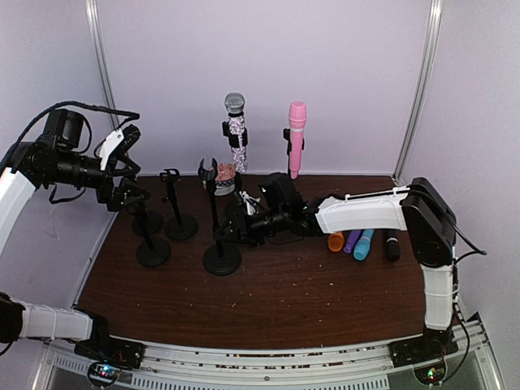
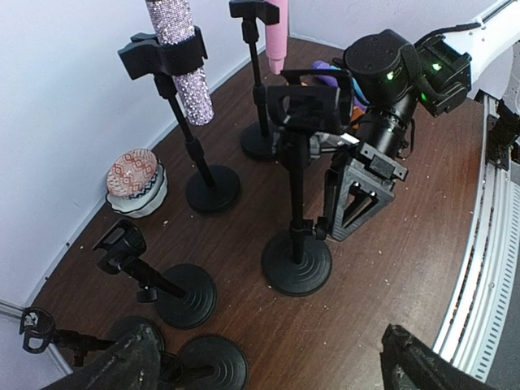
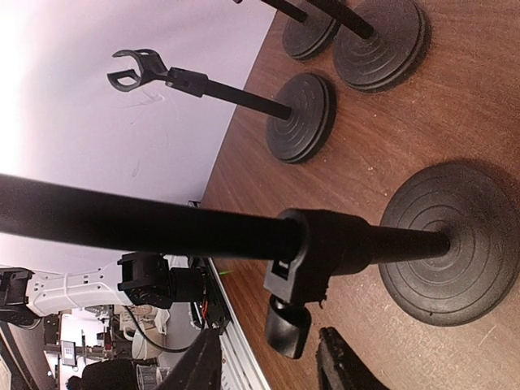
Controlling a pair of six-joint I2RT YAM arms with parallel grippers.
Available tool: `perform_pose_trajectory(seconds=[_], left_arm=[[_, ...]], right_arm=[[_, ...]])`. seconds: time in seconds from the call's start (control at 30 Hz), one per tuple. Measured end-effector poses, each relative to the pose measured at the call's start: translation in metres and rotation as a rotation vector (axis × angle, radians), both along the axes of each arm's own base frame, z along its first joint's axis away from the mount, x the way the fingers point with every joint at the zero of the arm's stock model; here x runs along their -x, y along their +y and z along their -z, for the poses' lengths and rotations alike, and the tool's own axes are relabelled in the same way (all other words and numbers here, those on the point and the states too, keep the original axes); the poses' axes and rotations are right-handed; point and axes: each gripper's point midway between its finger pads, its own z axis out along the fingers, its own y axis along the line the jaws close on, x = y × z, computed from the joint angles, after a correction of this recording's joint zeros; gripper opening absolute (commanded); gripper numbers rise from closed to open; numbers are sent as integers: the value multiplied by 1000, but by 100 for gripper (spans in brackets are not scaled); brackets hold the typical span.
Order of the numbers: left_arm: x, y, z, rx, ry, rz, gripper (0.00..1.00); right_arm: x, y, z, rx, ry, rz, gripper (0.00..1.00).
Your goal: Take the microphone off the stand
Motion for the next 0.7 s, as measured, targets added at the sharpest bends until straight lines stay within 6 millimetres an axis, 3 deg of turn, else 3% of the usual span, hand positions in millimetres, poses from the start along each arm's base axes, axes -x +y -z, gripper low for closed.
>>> perform_pose_trajectory(seconds=[0.3,0.47,0.7], left_arm=[[0,-1,0,4,1,6,97],[0,-1,0,4,1,6,97],[0,-1,0,2,3,6,97]], right_arm=[[-10,7,5,-6,10,31,29],[-14,9,9,-6,16,50,14],[-17,11,9,1,-7,80,0]])
